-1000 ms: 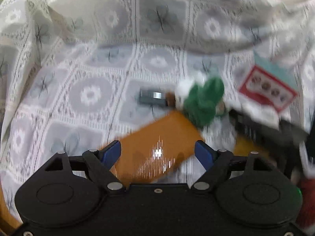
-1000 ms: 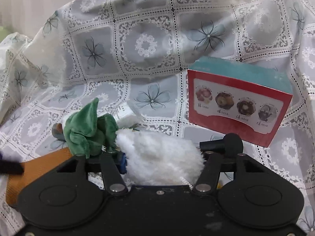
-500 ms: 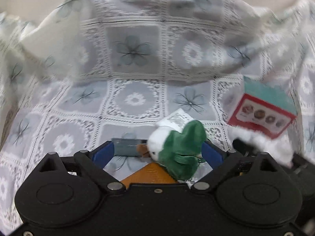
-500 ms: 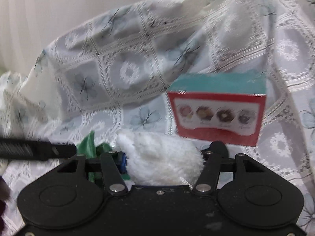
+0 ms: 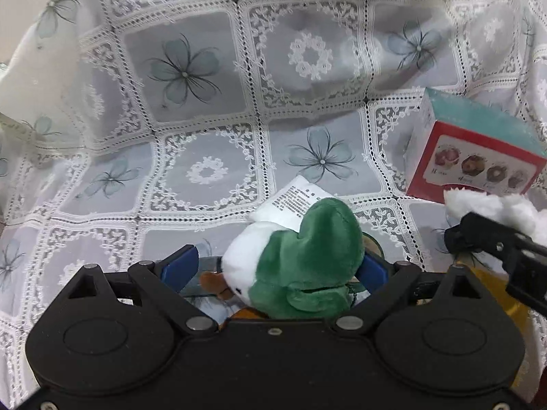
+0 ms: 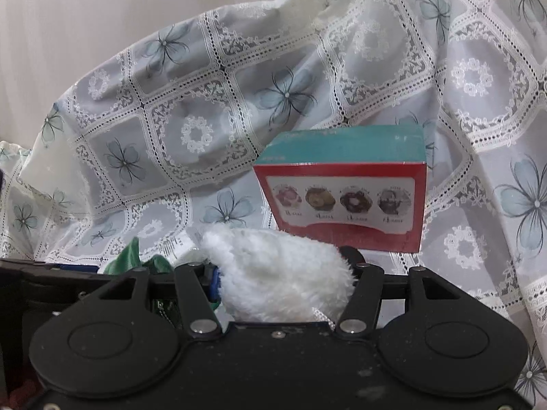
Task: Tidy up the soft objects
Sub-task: 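Grasp the green-and-white plush toy with the left tool while the right tool holds the white plush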
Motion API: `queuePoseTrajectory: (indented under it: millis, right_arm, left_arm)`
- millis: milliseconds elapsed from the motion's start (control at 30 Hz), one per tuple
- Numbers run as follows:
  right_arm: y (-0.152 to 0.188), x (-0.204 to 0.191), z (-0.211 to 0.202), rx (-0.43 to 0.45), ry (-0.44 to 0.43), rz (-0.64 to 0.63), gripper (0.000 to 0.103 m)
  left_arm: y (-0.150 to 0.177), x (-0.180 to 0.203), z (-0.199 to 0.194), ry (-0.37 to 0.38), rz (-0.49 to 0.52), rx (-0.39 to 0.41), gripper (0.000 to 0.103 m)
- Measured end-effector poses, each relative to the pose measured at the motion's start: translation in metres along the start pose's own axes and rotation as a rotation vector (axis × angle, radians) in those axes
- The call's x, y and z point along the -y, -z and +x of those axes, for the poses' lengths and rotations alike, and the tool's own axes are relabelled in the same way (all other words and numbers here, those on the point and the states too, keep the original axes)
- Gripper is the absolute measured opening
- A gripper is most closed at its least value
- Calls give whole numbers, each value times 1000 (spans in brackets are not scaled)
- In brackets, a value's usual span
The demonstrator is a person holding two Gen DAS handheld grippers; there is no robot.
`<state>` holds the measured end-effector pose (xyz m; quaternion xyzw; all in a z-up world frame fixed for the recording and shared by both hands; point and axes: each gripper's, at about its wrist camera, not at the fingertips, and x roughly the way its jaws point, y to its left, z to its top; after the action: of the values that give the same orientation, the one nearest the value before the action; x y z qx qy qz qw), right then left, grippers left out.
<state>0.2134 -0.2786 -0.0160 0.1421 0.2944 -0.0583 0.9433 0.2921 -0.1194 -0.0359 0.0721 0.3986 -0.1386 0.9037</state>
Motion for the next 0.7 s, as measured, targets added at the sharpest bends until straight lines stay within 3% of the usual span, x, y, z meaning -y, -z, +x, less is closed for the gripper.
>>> queuePoseTrajectory:
  millis: [100,233,433,700]
  right_arm:
    - [3,1,2,-10,-1,3,56]
    - [5,2,2,-13,-1,6,56]
    - [3,3,-1,-10,-1,17,56]
    - [-6,-3,-27,16,-12,5,56]
  left_arm:
    - [1,1,7,22,-16,-7,86]
    - [0,2,11,18,-11,4,62]
    - [-5,0,1,23,-41,30,60]
    - [-16,-13,-54,45,-101,85,60]
